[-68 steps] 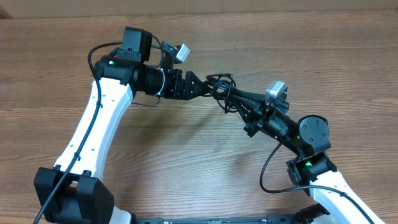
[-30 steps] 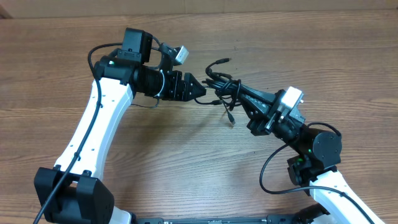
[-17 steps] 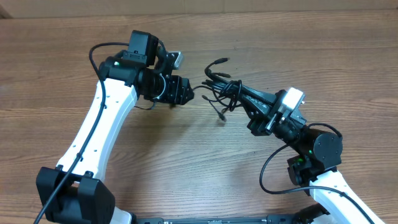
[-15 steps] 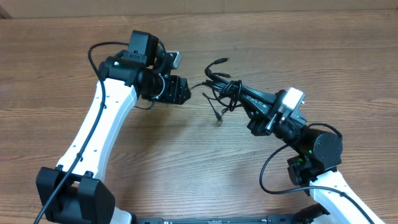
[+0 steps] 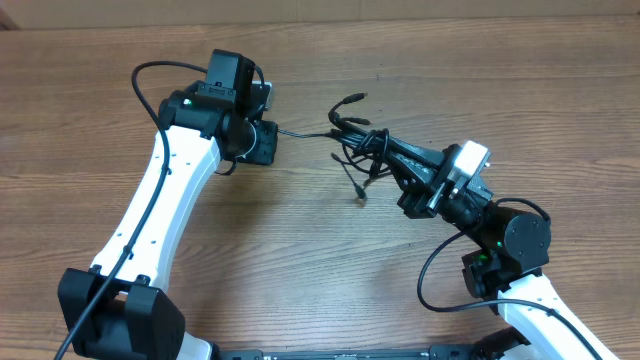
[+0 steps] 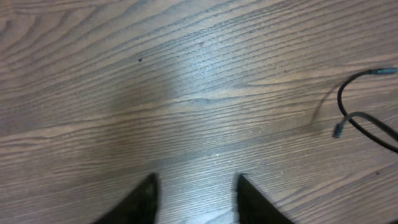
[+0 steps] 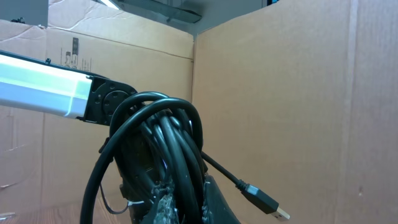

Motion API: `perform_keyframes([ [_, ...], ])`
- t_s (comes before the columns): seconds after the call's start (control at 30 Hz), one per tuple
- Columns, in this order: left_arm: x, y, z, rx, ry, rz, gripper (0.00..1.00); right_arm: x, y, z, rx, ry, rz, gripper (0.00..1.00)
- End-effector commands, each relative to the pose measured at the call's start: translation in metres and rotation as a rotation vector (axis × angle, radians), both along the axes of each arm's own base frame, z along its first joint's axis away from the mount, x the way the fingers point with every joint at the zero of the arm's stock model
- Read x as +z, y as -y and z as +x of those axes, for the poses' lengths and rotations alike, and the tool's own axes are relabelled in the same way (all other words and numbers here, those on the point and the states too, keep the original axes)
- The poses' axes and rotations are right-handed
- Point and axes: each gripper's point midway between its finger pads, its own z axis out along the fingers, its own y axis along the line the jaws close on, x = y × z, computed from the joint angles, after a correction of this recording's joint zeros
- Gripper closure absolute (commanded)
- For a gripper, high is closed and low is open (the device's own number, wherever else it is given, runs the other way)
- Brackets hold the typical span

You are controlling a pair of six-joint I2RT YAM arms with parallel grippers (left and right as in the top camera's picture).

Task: Untangle cables
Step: 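Open the left gripper and pull it back leftward off the cable, then move the open left gripper rightward onto the bundle and grasp it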

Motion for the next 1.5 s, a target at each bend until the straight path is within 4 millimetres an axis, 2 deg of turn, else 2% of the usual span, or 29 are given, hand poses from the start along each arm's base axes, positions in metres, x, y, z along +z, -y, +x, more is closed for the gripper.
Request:
perform_keyframes([
  [0.0,0.005,0.004,-0.002,0.013,-0.003,-0.038,0.69,0.009,0.003,-0.002,-0.011,0.023,0.013,0.96],
  [0.33,0.012,-0.002,0.006,0.034,0.020,-0.073,0.63,-0.012,0.000,0.009,-0.020,-0.077,-0.021,0.96],
  [0.5,0.032,-0.008,0.015,0.053,0.065,-0.109,0.62,-0.025,0.000,0.016,-0.033,-0.141,-0.041,0.96],
  [0.57,0.044,-0.006,0.017,0.048,0.088,-0.147,0.58,-0.030,-0.001,0.017,-0.032,-0.161,-0.049,0.96],
  [0.63,0.056,0.000,0.019,0.030,0.109,-0.191,0.53,-0.035,-0.001,0.018,-0.032,-0.184,-0.058,0.96],
  [0.73,0.073,0.015,0.018,-0.035,0.138,-0.271,0.53,-0.043,-0.002,0.020,-0.032,-0.216,-0.071,0.96],
  [0.83,0.090,0.035,0.012,-0.150,0.165,-0.377,0.50,-0.049,-0.003,0.022,-0.025,-0.262,-0.069,0.96],
  [1.0,0.114,0.068,-0.004,-0.398,0.222,-0.547,0.36,-0.058,-0.004,0.022,0.003,-0.352,-0.044,0.96],
  [1.13,0.123,0.076,-0.010,-0.456,0.235,-0.608,0.27,-0.066,-0.010,0.017,0.064,-0.432,-0.031,0.96],
  [1.3,0.131,0.083,-0.017,-0.520,0.252,-0.660,0.28,-0.078,-0.017,0.009,0.138,-0.527,-0.037,0.96],
  [1.47,0.140,0.090,-0.024,-0.593,0.279,-0.712,0.28,-0.090,-0.017,0.010,0.144,-0.613,-0.026,0.96],
])
